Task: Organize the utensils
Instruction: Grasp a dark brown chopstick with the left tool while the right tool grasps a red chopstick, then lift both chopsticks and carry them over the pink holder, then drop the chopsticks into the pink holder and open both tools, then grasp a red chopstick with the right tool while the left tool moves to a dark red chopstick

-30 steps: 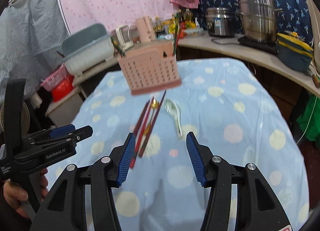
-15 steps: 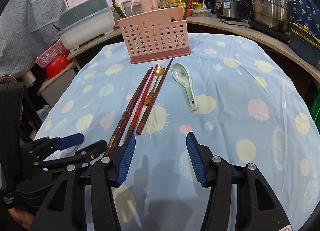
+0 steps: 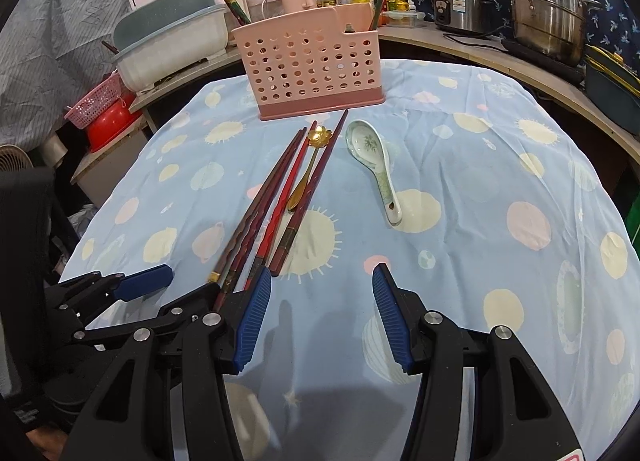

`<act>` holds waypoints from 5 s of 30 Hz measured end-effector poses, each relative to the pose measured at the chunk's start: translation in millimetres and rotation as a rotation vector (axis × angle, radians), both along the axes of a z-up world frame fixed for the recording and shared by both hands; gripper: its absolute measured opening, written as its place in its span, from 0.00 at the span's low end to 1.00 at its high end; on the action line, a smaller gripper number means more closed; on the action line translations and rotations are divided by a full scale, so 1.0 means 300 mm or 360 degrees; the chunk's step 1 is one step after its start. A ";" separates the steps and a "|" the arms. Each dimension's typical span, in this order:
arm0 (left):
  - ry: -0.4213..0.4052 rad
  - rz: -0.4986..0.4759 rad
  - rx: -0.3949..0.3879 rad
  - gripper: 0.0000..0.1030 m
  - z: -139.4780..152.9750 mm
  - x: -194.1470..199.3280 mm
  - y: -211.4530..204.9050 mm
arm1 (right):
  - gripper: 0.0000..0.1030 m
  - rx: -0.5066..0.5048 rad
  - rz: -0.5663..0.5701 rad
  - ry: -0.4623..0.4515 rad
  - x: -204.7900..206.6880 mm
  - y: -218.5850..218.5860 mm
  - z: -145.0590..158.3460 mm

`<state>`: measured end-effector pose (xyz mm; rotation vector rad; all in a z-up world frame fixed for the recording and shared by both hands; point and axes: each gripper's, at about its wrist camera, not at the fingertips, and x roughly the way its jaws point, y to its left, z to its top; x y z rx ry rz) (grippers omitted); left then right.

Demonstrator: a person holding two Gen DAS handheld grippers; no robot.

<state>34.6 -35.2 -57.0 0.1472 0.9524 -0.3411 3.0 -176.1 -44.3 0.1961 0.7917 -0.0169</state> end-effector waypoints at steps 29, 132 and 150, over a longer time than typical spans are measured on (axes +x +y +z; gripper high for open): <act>-0.0004 0.0030 -0.0081 0.25 0.002 0.027 0.062 | 0.09 -0.0039 -0.0025 0.0184 0.188 0.053 -0.081; -0.0696 -0.0022 -0.0418 0.51 0.844 0.600 -0.141 | 0.42 -0.0045 -0.0140 -0.0709 0.551 -0.156 0.699; -0.0322 -0.0021 -0.0322 0.51 0.488 0.214 -0.029 | 0.42 0.0072 -0.0109 -0.0317 0.071 -0.082 0.334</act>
